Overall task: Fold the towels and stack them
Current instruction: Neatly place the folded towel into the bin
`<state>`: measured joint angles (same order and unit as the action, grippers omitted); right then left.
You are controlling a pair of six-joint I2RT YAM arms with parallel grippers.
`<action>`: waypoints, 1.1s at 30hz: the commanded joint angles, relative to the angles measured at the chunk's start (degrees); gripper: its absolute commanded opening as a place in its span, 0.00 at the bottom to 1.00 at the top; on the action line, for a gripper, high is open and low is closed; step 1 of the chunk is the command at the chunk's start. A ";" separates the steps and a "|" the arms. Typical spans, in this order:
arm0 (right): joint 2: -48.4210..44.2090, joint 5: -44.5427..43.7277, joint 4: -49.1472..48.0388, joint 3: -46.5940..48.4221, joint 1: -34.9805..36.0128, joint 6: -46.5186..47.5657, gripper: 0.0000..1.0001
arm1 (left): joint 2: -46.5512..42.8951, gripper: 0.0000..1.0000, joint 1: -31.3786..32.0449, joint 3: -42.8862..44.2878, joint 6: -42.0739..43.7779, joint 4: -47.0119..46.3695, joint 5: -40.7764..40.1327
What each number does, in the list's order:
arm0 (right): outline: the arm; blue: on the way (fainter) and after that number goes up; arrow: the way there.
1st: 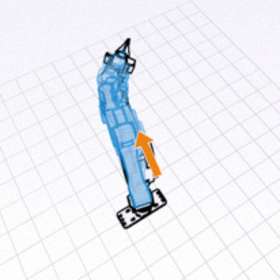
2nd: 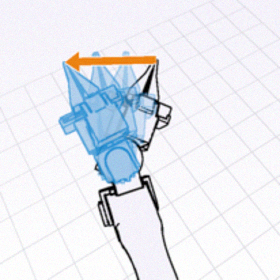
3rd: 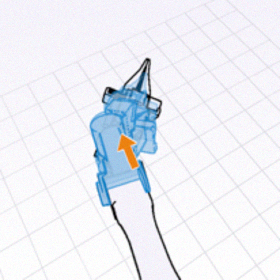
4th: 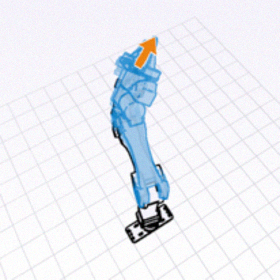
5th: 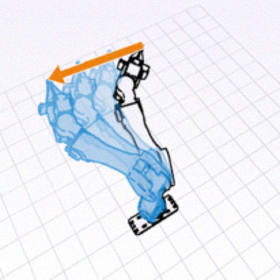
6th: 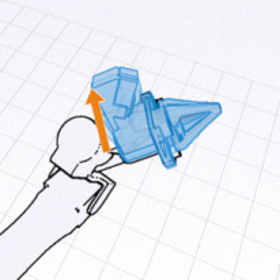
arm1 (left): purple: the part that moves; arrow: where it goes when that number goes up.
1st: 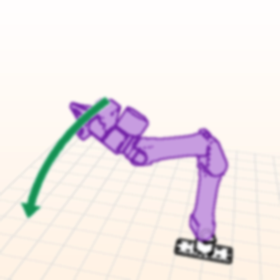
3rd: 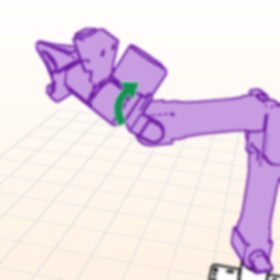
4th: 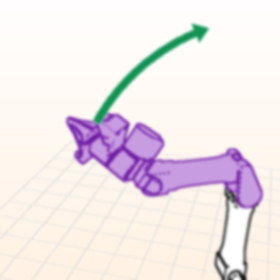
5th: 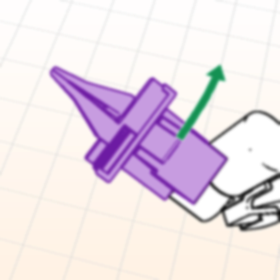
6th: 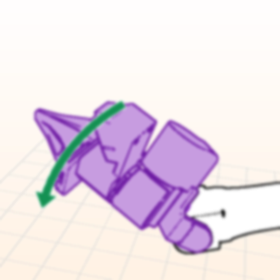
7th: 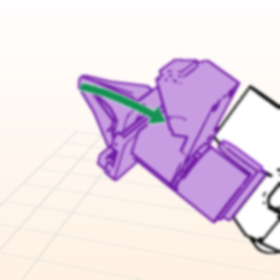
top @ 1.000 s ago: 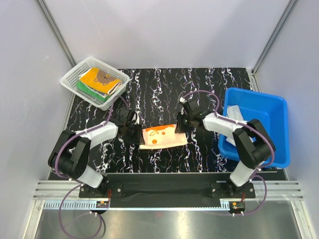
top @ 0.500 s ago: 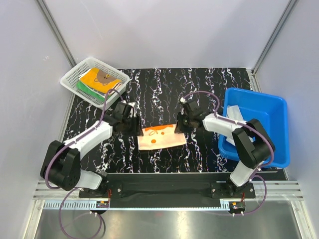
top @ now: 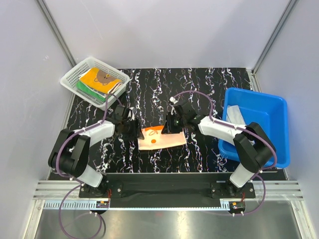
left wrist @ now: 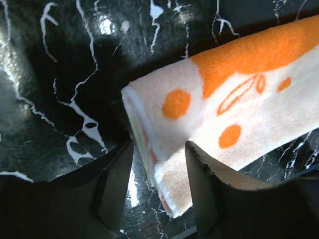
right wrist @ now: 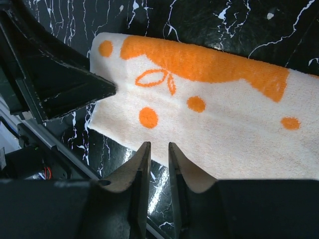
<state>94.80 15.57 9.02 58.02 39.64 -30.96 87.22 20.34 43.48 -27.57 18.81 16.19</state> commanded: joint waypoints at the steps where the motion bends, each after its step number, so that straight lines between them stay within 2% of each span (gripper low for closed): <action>1: 0.47 0.07 -2.25 1.84 0.53 -1.12 0.27 | 2.25 0.52 0.05 -1.82 -0.64 -4.48 2.10; 4: -0.14 -0.63 -1.90 1.40 0.62 -0.94 0.27 | 3.13 0.51 0.05 -2.53 -0.64 -4.57 1.04; 8: -1.46 -1.59 -0.84 2.01 0.62 -0.24 0.28 | 4.36 0.37 0.14 -2.70 -0.73 -4.39 1.65; 9: -1.64 -1.86 -0.49 2.18 0.62 0.02 0.28 | 4.80 0.25 0.23 -2.01 -0.29 -3.52 1.66; 12: -2.61 -2.21 0.03 2.80 0.62 0.37 0.29 | 5.33 0.00 0.23 0.01 2.25 0.50 -0.53; 17: -4.80 -1.86 0.04 2.63 0.53 0.90 0.31 | 2.96 0.00 0.05 7.38 7.35 5.62 -5.80; 21: -7.00 -2.65 0.82 2.27 0.53 2.13 0.31 | 0.32 0.00 -0.04 13.10 9.20 8.60 -6.78; 24: -8.49 -3.79 1.79 2.54 0.53 3.27 0.32 | 2.60 0.00 -0.12 18.90 11.83 13.52 -6.16; 33: -11.66 -5.46 2.23 2.80 0.53 4.77 0.33 | 8.40 0.00 -0.47 28.49 18.69 20.91 -14.50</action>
<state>86.06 12.47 11.05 58.52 39.86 -28.03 93.67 20.29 68.31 -12.75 35.62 6.72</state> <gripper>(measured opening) 0.322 0.023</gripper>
